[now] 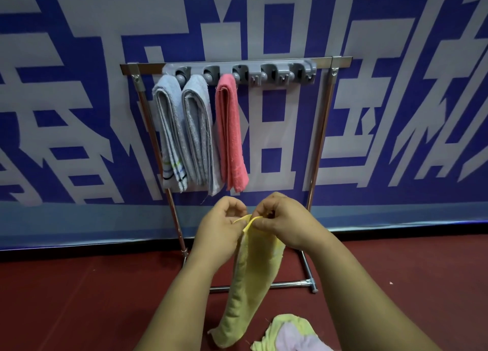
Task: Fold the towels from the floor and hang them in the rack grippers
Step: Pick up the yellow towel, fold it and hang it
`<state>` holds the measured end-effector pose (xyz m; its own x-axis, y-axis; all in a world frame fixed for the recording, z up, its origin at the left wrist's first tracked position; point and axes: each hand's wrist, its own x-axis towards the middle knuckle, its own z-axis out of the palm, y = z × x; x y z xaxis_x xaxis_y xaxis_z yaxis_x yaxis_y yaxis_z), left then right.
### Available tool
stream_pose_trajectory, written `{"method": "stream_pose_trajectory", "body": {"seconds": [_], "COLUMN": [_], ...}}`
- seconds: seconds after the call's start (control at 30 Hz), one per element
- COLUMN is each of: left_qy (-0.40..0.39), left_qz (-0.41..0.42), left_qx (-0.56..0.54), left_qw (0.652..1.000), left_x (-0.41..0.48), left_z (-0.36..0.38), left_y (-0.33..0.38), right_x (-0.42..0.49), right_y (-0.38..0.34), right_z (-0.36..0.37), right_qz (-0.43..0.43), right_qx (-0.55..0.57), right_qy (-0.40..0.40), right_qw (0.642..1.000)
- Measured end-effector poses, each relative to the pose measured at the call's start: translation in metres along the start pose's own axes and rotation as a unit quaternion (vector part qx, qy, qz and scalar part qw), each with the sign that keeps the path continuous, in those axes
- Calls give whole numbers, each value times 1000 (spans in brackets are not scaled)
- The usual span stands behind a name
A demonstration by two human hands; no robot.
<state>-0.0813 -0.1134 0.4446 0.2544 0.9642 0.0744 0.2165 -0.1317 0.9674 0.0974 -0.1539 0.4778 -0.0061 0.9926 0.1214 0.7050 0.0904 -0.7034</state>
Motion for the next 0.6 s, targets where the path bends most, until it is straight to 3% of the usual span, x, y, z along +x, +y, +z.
{"method": "stream_pose_trajectory", "body": {"seconds": [0.37,0.6], "left_qy": [-122,-151], "left_qz": [-28,-21], "left_qx": [-104,-62], "left_qw": [987,986], "left_x": [0,2], "left_z": [-10,-14], "left_y": [8,8], "right_x": [3,1], "right_y": [11,4], "right_z": [6,3], "right_qz": [33,51], "right_qx": [-42,-57], "right_qy": [3,10], "right_qw": [999,997]}}
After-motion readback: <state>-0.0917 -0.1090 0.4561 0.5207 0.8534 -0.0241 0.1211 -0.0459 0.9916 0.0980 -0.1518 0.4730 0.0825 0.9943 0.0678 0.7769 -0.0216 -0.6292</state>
